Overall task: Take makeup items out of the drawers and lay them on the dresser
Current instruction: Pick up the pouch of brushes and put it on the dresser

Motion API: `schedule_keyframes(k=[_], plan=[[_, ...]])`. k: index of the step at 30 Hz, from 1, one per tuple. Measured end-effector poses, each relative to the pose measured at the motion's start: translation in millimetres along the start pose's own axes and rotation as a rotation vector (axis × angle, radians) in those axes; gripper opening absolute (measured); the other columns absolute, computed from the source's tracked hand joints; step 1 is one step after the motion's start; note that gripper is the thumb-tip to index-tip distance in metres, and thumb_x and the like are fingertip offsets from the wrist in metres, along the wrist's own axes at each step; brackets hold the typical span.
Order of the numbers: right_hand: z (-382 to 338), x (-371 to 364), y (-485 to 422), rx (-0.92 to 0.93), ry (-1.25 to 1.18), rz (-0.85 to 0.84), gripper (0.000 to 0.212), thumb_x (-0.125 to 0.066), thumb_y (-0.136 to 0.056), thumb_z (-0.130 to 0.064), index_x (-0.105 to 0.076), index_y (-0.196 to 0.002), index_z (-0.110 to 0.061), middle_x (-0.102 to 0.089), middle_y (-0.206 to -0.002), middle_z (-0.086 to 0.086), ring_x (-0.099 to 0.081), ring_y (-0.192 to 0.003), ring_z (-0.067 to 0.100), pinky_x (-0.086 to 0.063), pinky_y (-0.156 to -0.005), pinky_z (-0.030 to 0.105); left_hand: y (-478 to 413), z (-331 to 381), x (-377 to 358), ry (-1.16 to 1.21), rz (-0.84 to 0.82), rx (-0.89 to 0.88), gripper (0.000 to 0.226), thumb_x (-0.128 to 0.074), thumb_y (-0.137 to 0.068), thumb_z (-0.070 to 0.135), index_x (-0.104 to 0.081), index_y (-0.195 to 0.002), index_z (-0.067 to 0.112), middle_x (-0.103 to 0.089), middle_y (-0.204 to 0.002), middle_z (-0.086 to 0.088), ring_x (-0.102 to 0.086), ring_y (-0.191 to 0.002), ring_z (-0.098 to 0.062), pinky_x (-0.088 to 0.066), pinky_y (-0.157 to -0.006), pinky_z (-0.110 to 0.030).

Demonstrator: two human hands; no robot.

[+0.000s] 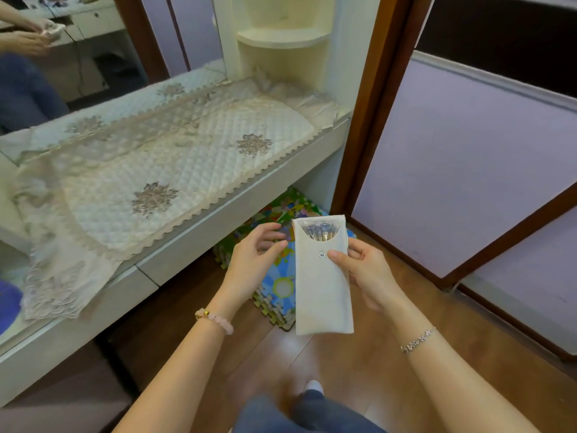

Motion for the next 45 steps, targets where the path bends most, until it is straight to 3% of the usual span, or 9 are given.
schedule_keyframes(k=[5, 10, 22, 27, 31, 37, 43, 45], plan=[[-14.9, 29.7, -38.8, 0.001, 0.016, -0.003, 0.027, -0.064, -0.084, -0.011, -0.062, -0.109, -0.021, -0.073, -0.104, 0.004, -0.07, -0.092, 0.02, -0.058, -0.078, 0.037, -42.0, 18.8, -7.8, -0.659, 0.084, -0.264, 0.046, -0.052, -0.092, 0.035, -0.045, -0.134, 0.018, -0.055, -0.13, 0.002, -0.05, -0.119, -0.016, -0.042, -0.094, -0.032], [-25.0, 45.4, -87.6, -0.009, 0.053, -0.004, 0.029, -0.065, -0.085, -0.014, -0.06, -0.112, -0.02, -0.073, -0.104, 0.002, -0.07, -0.093, 0.019, -0.057, -0.081, 0.039, -90.1, 7.3, -11.2, -0.885, 0.114, -0.348, 0.046, -0.054, -0.091, 0.033, -0.049, -0.129, 0.008, -0.059, -0.124, -0.009, -0.054, -0.113, -0.026, -0.044, -0.094, -0.038], [-55.3, 47.7, -260.3, -0.062, 0.133, 0.001, 0.021, -0.066, -0.084, -0.017, -0.06, -0.101, -0.026, -0.071, -0.088, -0.014, -0.07, -0.078, 0.003, -0.053, -0.054, 0.018, -250.2, -46.5, -1.9, -0.998, 0.121, -0.143, 0.054, -0.039, -0.091, 0.044, -0.045, -0.133, 0.01, -0.052, -0.132, -0.01, -0.049, -0.12, -0.029, -0.037, -0.102, -0.044], [-62.5, 41.0, -317.5, -0.079, 0.11, -0.03, 0.02, -0.064, -0.085, -0.013, -0.06, -0.097, -0.029, -0.073, -0.076, -0.019, -0.07, -0.075, 0.001, -0.051, -0.051, 0.015, -310.2, -72.3, 6.7, -1.031, 0.096, -0.057, 0.055, -0.04, -0.09, 0.044, -0.044, -0.133, 0.01, -0.05, -0.135, -0.013, -0.046, -0.125, -0.031, -0.036, -0.102, -0.046], [-68.2, 38.3, -353.8, -0.11, 0.105, -0.043, 0.022, -0.064, -0.085, -0.014, -0.062, -0.105, -0.024, -0.074, -0.091, -0.007, -0.071, -0.082, 0.01, -0.056, -0.058, 0.021, -346.6, -79.7, 2.2, -1.008, 0.094, -0.021, 0.055, -0.056, -0.088, 0.036, -0.044, -0.134, 0.008, -0.049, -0.136, -0.014, -0.044, -0.127, -0.032, -0.035, -0.103, -0.048], [-78.1, 38.3, -411.4, -0.137, 0.121, -0.071, 0.018, -0.063, -0.086, -0.011, -0.065, -0.1, -0.022, -0.074, -0.098, 0.005, -0.071, -0.089, 0.023, -0.058, -0.08, 0.043, -389.6, -96.8, -6.4, -0.962, 0.108, 0.094, 0.066, -0.028, -0.088, 0.052, -0.041, -0.138, 0.012, -0.045, -0.141, -0.013, -0.039, -0.132, -0.031, -0.029, -0.108, -0.049], [-85.6, 33.6, -475.0, -0.172, 0.152, -0.12, 0.019, -0.063, -0.086, -0.012, -0.065, -0.103, -0.018, -0.074, -0.096, 0.006, -0.07, -0.089, 0.027, -0.051, -0.081, 0.057, -424.3, -104.6, -15.1, -0.964, 0.182, 0.169, 0.062, -0.03, -0.089, 0.052, -0.05, -0.131, 0.012, -0.053, -0.135, -0.011, -0.047, -0.125, -0.03, -0.035, -0.102, -0.049], [-86.1, 31.5, -494.7, -0.187, 0.166, -0.141, 0.019, -0.063, -0.086, -0.011, -0.064, -0.104, -0.018, -0.074, -0.098, 0.008, -0.07, -0.09, 0.027, -0.052, -0.081, 0.055, -430.4, -108.3, -15.8, -0.967, 0.203, 0.192, 0.061, -0.031, -0.089, 0.052, -0.051, -0.131, 0.013, -0.053, -0.135, -0.012, -0.048, -0.124, -0.03, -0.036, -0.102, -0.05]])
Point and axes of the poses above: each hand's wrist, its own y-axis away from the middle knuckle, its own x-axis out of the back of the hand, z = x × y, the point moved 8 cm from there along -y, towards the middle knuckle
